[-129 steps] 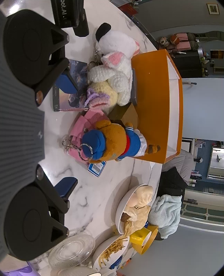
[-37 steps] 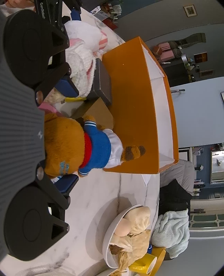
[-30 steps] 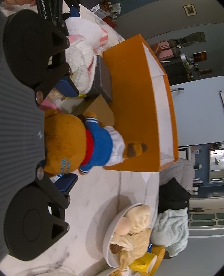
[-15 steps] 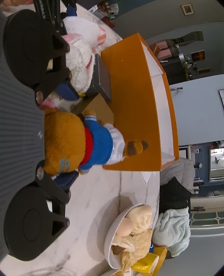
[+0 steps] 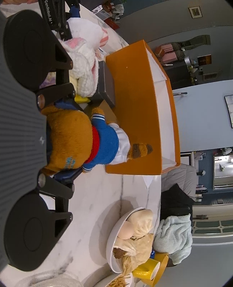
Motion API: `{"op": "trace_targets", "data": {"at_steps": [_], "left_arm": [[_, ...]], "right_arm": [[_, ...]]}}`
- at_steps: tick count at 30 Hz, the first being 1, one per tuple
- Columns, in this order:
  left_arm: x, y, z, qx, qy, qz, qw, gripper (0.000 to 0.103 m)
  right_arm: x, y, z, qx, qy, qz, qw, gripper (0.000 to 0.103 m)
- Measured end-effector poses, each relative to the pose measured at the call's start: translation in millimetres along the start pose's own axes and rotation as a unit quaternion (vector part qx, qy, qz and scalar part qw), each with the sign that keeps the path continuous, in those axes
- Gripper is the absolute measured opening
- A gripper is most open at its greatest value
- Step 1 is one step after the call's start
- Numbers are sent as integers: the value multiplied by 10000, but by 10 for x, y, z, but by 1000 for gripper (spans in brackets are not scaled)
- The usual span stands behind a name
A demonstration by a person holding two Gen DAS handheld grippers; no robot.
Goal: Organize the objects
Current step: 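Lift both plushes over the orange box and lower them inside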
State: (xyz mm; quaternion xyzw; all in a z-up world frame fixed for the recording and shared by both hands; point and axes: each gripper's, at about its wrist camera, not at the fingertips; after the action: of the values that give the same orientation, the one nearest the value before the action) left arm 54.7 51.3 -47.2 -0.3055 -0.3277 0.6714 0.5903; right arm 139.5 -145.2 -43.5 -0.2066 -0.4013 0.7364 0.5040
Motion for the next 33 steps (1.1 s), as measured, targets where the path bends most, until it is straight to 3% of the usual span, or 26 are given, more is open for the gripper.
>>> {"op": "trace_targets", "data": {"at_steps": [12, 20, 27, 33], "left_arm": [[34, 16, 330, -189, -153, 156, 9996, 78], [87, -104, 711, -535, -168, 166, 9983, 78], [-32, -491, 889, -919, -118, -139, 9956, 78], [-105, -1095, 736, -1198, 2, -274, 9924, 78]], "right_arm": [[79, 55, 275, -87, 0, 95, 9999, 64], [148, 58, 596, -196, -141, 253, 9994, 64], [205, -191, 807, -403, -324, 411, 9978, 64], [249, -652, 776, -579, -446, 556, 9958, 64]]}}
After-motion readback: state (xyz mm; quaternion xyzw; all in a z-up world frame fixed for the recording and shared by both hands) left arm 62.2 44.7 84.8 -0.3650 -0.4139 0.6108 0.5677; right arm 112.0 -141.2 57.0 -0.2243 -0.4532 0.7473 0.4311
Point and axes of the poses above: each gripper's, at about its wrist camera, not at the fingertips, and z roughly against the way its jaws point, x to its left, y to its underside
